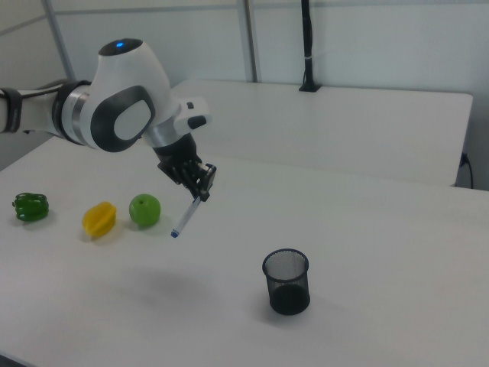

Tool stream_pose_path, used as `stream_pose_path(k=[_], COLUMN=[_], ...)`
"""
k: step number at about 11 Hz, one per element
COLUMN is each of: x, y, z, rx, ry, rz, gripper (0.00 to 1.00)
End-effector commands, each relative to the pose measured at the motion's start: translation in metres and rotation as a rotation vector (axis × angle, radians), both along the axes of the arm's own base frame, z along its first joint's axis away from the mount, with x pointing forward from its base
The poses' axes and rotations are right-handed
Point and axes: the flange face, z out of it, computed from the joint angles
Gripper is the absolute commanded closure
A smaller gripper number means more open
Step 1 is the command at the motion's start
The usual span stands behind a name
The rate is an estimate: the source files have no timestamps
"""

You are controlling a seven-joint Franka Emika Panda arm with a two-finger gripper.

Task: Place marker
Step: 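Lift the marker and carry it over the black mesh pen cup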

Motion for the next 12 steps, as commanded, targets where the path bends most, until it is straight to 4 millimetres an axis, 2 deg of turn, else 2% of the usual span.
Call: stream_pose_path(k=[1,3,6,7,8,10,12], x=[-0.005,-0.009,-0.014,-0.016,-0.021,-0.032,-0.044], y=[-0.046,-0.070,-0.106,-0.118,-0.141,-0.165,-0.186], z=[0.040,0.054,0.062,0.057,0.054,0.041,0.013], rx=[0.049,0.034,-0.009,-0.029,-0.051,-0.010,-0.020], ry=[-0.018,-0.062,-0.145,-0.174,-0.211,-0.266,-0.325], rz=[0.026,0.057,0.083,0.079,0.068,0.062,0.038], gripper=[1.00,1.00,1.00,1.00,1.00,1.00,1.00])
